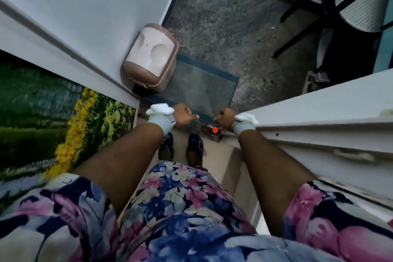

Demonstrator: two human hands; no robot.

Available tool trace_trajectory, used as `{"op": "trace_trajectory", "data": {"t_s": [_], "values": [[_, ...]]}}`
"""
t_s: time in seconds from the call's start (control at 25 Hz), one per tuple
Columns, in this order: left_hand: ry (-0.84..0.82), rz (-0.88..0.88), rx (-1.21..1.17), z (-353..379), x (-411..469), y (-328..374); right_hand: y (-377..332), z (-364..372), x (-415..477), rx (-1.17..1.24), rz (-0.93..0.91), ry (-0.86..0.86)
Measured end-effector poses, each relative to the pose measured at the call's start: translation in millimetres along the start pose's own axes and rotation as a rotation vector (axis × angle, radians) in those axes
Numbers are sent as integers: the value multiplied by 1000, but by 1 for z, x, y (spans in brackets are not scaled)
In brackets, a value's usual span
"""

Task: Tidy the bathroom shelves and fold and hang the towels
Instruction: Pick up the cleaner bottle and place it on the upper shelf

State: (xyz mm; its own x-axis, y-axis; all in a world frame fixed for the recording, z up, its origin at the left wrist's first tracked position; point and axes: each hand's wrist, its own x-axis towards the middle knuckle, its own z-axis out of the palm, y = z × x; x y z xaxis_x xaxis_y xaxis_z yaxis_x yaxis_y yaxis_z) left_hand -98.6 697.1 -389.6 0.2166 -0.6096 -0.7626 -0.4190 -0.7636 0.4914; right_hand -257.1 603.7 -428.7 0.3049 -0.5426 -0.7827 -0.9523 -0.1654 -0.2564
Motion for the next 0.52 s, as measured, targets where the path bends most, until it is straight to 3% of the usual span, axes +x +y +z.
{"op": "trace_trajectory", "data": {"t_s": [0.52], "values": [[-166,-13,54,72,180,-105,59,154,154,-135,204,-35]]}}
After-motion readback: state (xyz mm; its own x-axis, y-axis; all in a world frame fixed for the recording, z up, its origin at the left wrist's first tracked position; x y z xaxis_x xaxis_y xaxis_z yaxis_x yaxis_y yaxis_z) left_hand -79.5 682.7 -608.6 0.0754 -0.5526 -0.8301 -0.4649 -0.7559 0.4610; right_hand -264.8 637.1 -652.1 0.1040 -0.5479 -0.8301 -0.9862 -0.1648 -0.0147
